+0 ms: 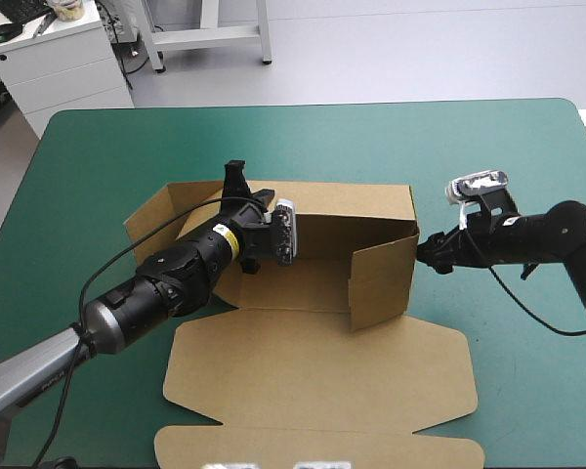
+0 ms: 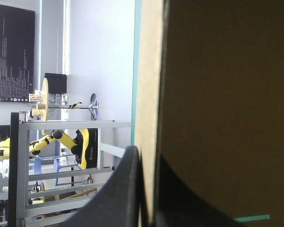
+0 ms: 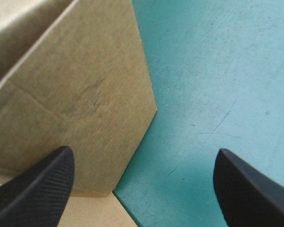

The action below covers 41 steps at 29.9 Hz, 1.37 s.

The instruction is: Fold the box

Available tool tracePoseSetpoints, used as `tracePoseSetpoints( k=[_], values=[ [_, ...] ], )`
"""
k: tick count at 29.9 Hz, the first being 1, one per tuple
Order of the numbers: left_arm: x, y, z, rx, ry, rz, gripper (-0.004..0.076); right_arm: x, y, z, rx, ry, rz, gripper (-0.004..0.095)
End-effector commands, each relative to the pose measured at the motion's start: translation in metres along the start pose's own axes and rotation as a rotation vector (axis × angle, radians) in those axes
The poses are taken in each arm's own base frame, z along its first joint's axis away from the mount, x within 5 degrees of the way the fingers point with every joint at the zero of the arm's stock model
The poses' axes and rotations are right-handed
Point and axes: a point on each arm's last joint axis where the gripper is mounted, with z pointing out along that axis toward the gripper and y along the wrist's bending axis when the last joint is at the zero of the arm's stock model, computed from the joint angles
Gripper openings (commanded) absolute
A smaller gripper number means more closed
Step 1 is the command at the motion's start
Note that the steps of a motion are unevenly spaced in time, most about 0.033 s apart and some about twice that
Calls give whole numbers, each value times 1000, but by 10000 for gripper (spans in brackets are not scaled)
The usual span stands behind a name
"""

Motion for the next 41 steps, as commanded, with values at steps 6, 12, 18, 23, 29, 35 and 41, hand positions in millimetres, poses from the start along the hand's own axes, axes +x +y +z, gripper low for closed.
tracePoseSetpoints(
  k=[6, 12, 18, 23, 29, 35, 41],
  values=[
    [-5, 11, -7, -34, -28, -40, -10, 3, 14, -8, -81, -126, -112, 737],
    [-5, 12, -7, -39, -28, -26, -10, 10, 21, -9, -158, -63, -155, 737],
    [-5, 12, -7, -42, -29, -17, -10, 13, 27, -10, -219, -23, -177, 737],
    [-5, 12, -7, -46, -23, 2, -10, 15, 29, -10, -244, -3, -182, 737],
    [-4, 11, -6, -43, -20, -35, -10, 10, 33, -11, -278, -60, -169, 737],
    [-4, 11, -5, -40, -21, -89, -10, 3, 44, -1, -195, -94, -223, 737],
    [-5, 11, -5, -38, -19, -107, -10, -8, 51, 7, -20, -159, -208, 737]
  ],
)
